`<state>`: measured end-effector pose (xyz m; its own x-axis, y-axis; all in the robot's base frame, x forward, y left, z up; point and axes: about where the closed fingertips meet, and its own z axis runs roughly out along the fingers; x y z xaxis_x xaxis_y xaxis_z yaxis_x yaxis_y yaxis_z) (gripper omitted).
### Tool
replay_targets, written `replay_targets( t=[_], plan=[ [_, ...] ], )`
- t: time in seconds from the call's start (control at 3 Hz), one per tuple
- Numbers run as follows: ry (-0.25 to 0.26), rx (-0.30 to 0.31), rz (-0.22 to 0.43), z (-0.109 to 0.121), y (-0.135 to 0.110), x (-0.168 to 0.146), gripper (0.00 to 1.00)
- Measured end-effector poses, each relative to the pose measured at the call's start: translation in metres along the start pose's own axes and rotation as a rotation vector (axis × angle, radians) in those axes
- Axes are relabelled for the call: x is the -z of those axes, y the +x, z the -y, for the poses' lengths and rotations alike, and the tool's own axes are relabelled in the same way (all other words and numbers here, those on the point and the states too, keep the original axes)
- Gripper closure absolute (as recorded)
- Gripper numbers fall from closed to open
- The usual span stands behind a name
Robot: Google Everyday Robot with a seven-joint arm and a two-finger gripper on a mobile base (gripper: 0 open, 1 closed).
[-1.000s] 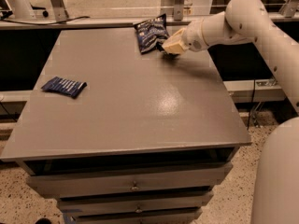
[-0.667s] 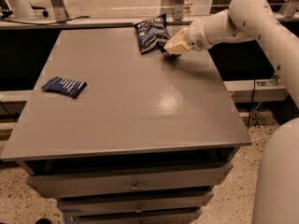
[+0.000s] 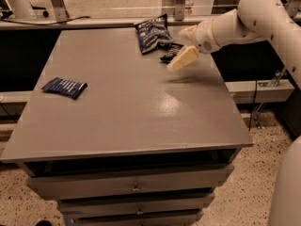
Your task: Move rxbar chocolate near blue chip bag
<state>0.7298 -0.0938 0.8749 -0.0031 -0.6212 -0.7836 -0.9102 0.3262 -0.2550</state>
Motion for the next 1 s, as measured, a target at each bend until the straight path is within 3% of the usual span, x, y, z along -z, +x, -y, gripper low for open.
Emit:
replay_targets(
  t=[0.33, 1.0],
  plan=[
    [0.019, -0.038, -0.019, -0.008, 0.006, 0.02, 0.0],
    [0.098, -0.128, -0.06, -0.019, 0.032, 0.115, 0.0]
  ],
)
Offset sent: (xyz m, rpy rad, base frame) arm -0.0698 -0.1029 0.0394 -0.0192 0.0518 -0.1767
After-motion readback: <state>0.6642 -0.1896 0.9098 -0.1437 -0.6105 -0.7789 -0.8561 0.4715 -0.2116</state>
